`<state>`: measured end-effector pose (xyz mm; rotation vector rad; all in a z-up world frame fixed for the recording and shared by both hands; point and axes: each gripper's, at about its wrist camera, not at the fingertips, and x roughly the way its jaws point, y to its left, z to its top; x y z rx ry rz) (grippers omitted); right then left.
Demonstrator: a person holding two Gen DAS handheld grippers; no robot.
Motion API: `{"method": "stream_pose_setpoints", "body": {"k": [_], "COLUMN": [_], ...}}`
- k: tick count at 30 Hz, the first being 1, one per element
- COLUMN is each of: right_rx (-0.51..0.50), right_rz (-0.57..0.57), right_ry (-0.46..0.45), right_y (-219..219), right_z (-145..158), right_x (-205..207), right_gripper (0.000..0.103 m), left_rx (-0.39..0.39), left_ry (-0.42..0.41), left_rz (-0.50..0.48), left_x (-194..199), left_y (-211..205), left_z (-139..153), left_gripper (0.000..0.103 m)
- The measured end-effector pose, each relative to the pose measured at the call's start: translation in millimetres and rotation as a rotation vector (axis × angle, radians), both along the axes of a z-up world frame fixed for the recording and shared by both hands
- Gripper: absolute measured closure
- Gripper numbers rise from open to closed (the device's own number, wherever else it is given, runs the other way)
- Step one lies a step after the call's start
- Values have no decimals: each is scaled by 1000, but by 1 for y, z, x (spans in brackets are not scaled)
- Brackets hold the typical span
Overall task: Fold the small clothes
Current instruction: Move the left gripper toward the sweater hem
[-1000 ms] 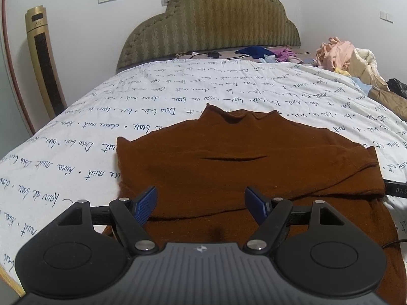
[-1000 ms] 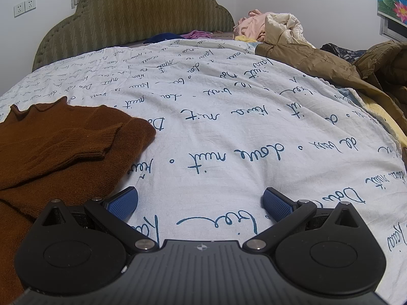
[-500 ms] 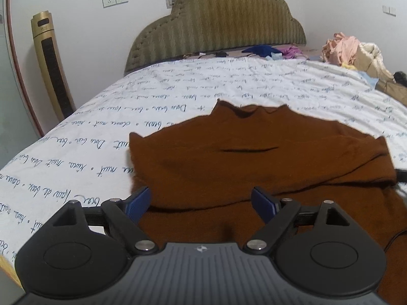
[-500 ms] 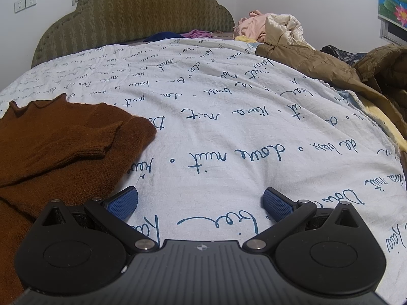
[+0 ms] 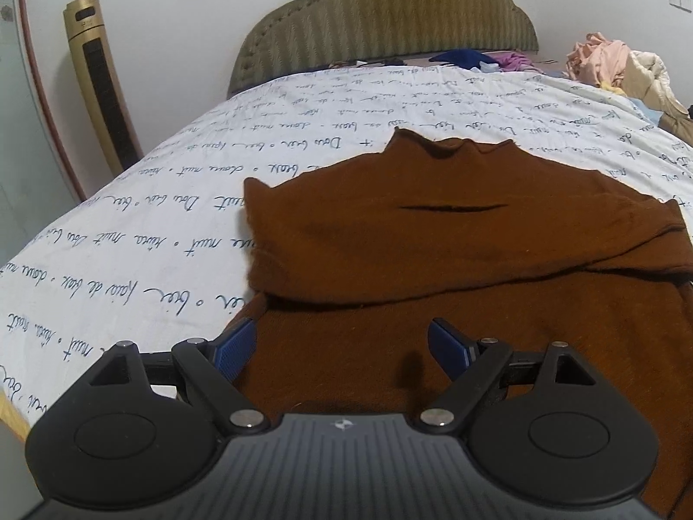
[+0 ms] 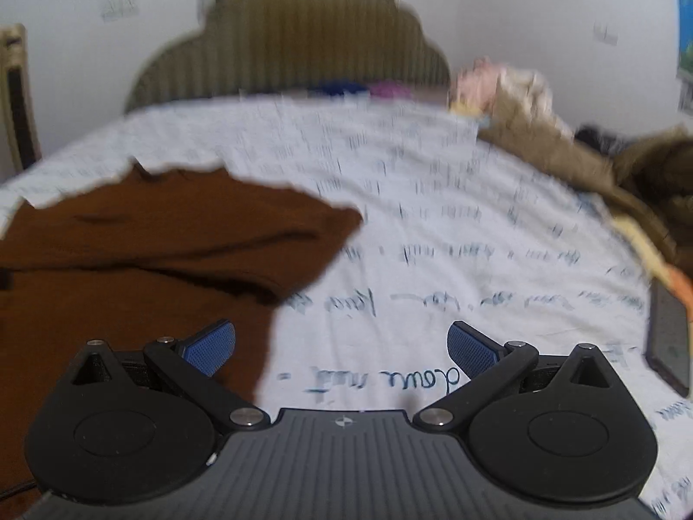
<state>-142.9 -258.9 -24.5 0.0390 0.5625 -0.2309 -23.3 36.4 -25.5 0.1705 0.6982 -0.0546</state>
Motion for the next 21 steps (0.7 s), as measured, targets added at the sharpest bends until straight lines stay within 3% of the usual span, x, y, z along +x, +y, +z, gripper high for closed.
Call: {"method": "stream_pose_setpoints", "body": {"k": [2, 7, 15, 21], "right_rx": [25, 184, 215, 195], "right_rz": [14, 116, 171, 175], "right_ry": [-51, -73, -29, -43], "right_y": [10, 22, 44, 48], "right_z": [10, 16, 10, 12], "right_x": [-17, -25, -17, -28], "right_gripper": [0, 1, 1, 1], "left_rx": [15, 15, 30, 97], "left_ry": [-2, 4, 5, -78], "left_rz": [8, 23, 59, 183], "left_x": [-1, -2, -2, -3], "left_y": [1, 8, 27, 84], "left_z": [0, 0, 6, 32], "left_gripper": [16, 16, 16, 16]}}
